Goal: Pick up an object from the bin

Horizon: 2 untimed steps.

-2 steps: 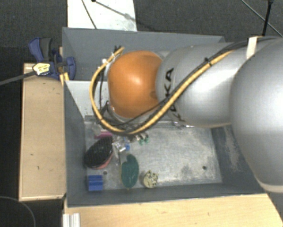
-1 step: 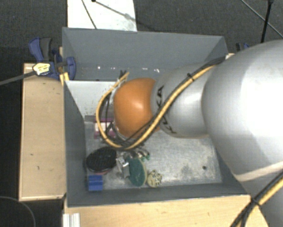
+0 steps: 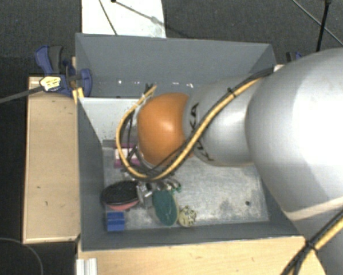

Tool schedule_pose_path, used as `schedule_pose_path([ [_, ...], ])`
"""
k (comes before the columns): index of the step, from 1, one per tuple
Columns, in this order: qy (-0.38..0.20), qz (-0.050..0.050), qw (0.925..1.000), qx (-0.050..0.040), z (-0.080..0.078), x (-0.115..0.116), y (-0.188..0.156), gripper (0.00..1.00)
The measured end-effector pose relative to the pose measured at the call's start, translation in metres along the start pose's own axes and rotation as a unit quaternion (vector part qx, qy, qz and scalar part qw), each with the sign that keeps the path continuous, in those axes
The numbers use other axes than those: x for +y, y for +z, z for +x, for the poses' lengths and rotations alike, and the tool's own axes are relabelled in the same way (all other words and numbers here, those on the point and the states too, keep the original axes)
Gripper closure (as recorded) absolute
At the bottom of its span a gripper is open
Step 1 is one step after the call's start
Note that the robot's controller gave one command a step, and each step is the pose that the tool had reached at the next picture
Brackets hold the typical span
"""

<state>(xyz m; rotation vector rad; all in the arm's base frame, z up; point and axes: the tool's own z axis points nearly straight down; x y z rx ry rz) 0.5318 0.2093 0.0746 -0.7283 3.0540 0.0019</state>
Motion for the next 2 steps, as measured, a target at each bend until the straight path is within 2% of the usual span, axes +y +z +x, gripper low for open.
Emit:
schedule_pose_path([
  [1, -0.027, 0.001, 0.9996, -0.0031, 0.025, 0.011, -0.081, 1.00],
  [2, -0.021, 0.001, 0.9998, -0.0040, 0.019, 0.008, -0.151, 1.00],
])
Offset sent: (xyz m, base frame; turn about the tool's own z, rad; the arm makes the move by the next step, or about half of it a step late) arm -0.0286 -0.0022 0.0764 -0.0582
